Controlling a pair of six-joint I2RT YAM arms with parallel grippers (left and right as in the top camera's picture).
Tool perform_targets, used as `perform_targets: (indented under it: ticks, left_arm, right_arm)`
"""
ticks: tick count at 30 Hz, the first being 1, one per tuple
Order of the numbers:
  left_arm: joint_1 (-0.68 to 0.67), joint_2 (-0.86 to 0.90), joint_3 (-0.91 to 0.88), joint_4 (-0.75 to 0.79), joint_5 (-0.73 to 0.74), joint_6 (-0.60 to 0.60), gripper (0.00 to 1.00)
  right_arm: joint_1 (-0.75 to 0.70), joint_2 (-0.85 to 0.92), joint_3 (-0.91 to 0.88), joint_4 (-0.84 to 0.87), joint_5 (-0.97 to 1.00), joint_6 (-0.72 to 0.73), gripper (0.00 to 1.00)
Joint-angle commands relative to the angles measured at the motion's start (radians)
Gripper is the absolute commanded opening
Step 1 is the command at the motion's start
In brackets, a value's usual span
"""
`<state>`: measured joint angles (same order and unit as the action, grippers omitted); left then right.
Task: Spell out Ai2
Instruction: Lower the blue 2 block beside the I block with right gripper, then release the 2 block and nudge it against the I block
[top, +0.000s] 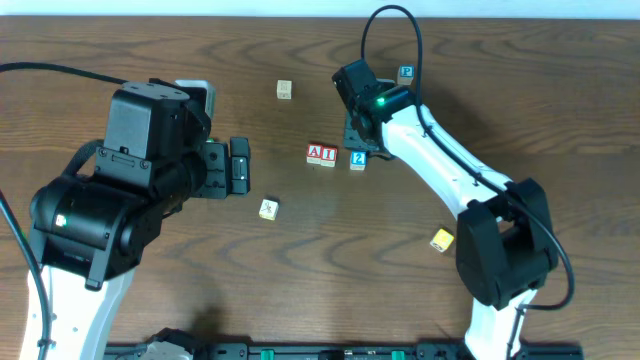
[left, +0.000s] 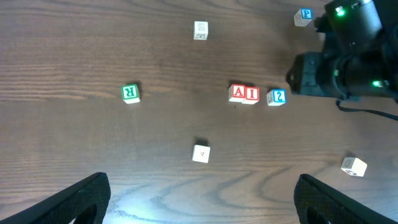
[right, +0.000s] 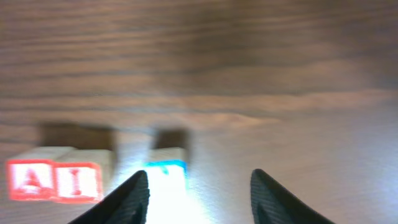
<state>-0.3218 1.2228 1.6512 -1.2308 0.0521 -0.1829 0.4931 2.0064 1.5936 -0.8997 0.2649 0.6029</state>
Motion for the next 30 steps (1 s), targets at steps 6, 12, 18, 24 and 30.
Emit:
perform_targets:
  ticks: [6, 12, 18, 24, 30]
  left_arm:
    - [0.001, 0.0, 0.02, -0.003, -0.011, 0.0, 0.95]
    - [0.001, 0.0, 0.02, -0.003, -0.011, 0.0, 0.95]
    - [0.001, 0.0, 0.02, -0.003, -0.011, 0.0, 0.96]
    - [0.001, 0.0, 0.02, -0.003, -0.011, 0.0, 0.95]
    - [0.001, 0.0, 0.02, -0.003, -0.011, 0.0, 0.95]
  right_arm:
    - [0.005, -0.032, -0.014, -0.085, 0.12, -0.012, 0.74]
    - [-0.008, -0.032, -0.142, -0.015, 0.127, 0.054, 0.75]
    - [-0.016, -0.033, -0.227, 0.09, 0.12, 0.054, 0.75]
    - [-0.028, -0.033, -0.278, 0.154, 0.097, 0.054, 0.75]
    - [-0.028, -0.033, -0.282, 0.206, 0.097, 0.046, 0.72]
